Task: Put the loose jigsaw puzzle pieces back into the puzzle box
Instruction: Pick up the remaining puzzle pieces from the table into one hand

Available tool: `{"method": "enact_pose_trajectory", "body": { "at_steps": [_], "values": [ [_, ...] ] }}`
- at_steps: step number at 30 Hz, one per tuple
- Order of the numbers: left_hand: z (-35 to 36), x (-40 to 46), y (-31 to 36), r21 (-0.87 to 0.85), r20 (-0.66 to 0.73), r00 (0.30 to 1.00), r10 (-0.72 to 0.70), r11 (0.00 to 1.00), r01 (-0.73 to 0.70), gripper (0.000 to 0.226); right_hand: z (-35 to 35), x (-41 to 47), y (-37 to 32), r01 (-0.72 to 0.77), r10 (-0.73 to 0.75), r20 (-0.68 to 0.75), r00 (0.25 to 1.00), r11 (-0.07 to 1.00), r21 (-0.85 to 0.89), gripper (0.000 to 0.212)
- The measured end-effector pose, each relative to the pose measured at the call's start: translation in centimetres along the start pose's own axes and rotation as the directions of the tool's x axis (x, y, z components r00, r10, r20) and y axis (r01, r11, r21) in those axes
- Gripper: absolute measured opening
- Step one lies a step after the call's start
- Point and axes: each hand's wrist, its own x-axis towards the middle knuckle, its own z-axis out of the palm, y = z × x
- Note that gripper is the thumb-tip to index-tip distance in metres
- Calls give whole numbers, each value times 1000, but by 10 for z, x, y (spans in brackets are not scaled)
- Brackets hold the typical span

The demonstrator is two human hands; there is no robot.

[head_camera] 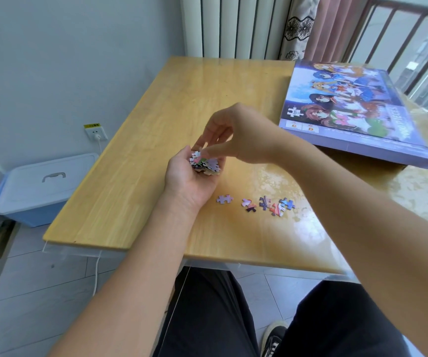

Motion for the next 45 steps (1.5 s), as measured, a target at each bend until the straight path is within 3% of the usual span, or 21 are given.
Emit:
{"method": "enact_pose_trajectory", "body": {
  "at_steps": [4,6,9,13,19,29,37,45],
  "values": [
    [0,-1,0,-25,7,1000,-6,1000,6,40,-17,-23,14,-38,36,-31,999,997,-68,36],
    [1,-1,-1,-63,15,1000,-21,998,22,40,-33,-48,31,-119,145,123,982,974,-191,43],
    [1,-1,0,-81,23,999,-28,996,29,40,-40,-82,52,-240,337,321,885,921,-307,47],
    [2,-1,-3,-77,24,999,-29,997,31,40,-32,-102,63,-266,304,279,911,949,-168,33],
    [2,-1,-2,-97,26,1000,-15,995,17,39,-30,-100,65,-209,267,292,918,954,-215,17],
    [2,-1,-3,-95,12,1000,-1,995,2,37,-33,-105,63,-192,246,301,921,962,-196,21],
    [1,-1,-2,-98,16,1000,-4,995,6,37,-30,-112,66,-260,304,203,931,941,-217,24],
    [0,0,-2,-105,16,1000,-9,994,11,38,-29,-107,59,-251,319,277,906,934,-254,16]
  ]
}}
